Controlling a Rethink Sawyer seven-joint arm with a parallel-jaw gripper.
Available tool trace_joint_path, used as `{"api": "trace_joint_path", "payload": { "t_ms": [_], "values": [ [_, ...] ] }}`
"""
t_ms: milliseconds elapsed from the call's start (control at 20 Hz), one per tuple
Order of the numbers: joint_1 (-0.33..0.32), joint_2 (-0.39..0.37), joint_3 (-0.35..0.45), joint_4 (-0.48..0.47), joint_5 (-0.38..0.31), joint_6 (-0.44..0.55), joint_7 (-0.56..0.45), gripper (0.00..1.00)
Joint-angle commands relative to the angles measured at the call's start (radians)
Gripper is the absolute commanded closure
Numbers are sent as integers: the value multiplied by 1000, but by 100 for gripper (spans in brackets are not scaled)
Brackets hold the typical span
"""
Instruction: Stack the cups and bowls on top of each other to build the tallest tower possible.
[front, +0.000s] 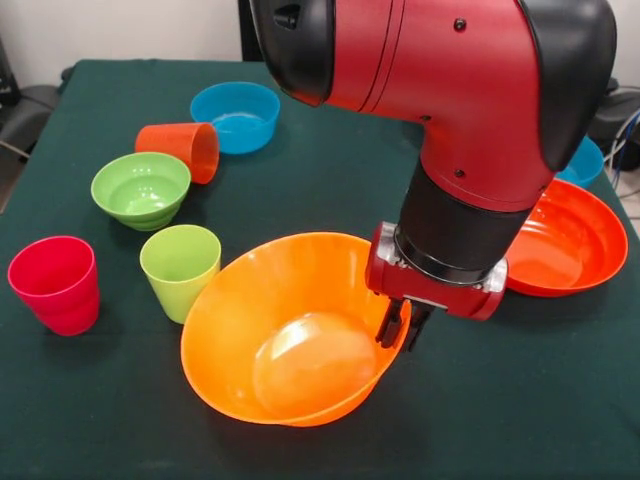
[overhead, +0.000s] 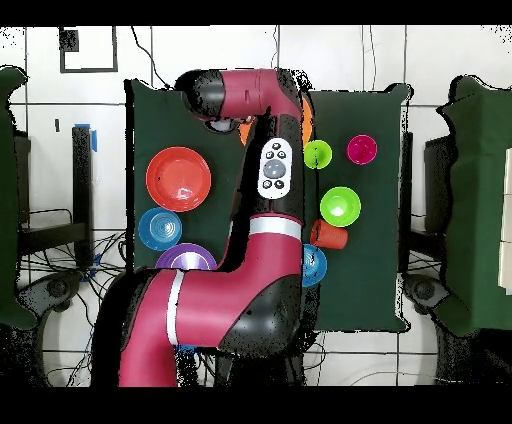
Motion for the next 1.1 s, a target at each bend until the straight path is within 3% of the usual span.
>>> {"api": "trace_joint_path", "payload": {
  "t_ms": [50,1100],
  "values": [
    [34,-6,127,-7,3,63,-178,100],
    [63,23,104,-74,34,121,-156,100]
  ]
}}
